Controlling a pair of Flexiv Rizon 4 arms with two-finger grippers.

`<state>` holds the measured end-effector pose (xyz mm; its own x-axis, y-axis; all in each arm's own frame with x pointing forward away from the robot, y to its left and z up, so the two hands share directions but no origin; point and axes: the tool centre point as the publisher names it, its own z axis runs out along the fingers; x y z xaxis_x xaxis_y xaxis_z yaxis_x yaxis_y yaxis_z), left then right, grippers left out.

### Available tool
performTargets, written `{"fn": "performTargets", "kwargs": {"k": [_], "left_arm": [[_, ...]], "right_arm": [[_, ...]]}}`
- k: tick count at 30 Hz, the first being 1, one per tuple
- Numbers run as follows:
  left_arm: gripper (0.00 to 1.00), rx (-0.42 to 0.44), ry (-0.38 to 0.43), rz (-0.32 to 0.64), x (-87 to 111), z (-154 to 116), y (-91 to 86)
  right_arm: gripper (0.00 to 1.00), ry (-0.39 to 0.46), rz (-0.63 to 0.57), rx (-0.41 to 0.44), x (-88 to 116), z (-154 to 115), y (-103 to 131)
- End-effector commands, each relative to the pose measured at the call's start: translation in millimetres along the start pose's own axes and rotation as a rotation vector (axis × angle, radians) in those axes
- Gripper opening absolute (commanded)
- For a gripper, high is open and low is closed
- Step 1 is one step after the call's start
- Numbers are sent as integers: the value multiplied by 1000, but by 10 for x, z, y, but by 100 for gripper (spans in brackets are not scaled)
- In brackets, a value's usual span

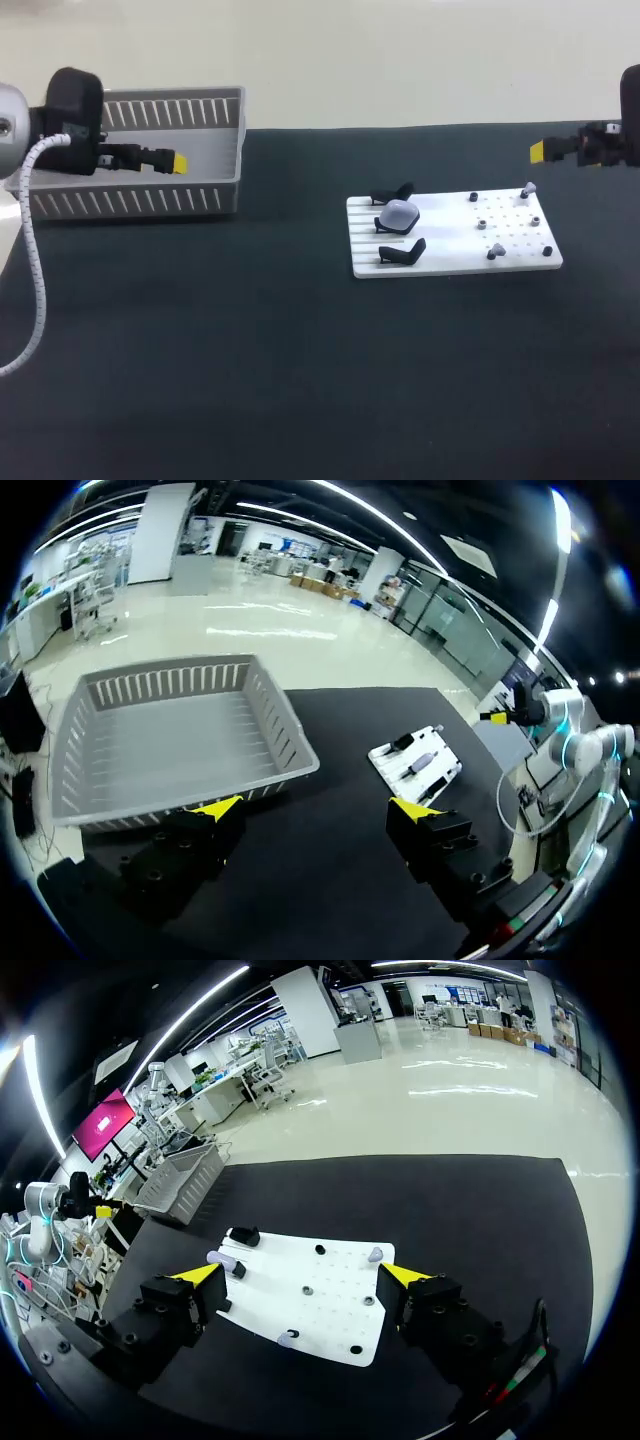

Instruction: Pick up each earbud case from the left stands, insert the matching earbuds, close the lid, and place the case in the box.

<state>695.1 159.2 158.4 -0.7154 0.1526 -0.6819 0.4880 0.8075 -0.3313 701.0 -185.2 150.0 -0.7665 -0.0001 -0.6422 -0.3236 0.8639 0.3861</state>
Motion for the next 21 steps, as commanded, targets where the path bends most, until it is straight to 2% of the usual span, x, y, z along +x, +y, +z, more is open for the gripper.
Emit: {"fn": "performTargets", "kwargs": {"k": [1, 6, 12, 21], "left_arm": [[100, 162, -31, 104, 44, -72, 1], [100, 248, -49, 230, 68, -89, -93], [100, 350, -38, 420, 112, -77, -304], [100, 454, -18, 665, 95, 94, -579]], "right_arm": [[100, 0, -1, 0, 3, -2, -1], [100, 0, -1, 0, 3, -2, -1], [100, 0, -1, 0, 3, -2, -1], [100, 0, -1, 0, 3, -2, -1]]}}
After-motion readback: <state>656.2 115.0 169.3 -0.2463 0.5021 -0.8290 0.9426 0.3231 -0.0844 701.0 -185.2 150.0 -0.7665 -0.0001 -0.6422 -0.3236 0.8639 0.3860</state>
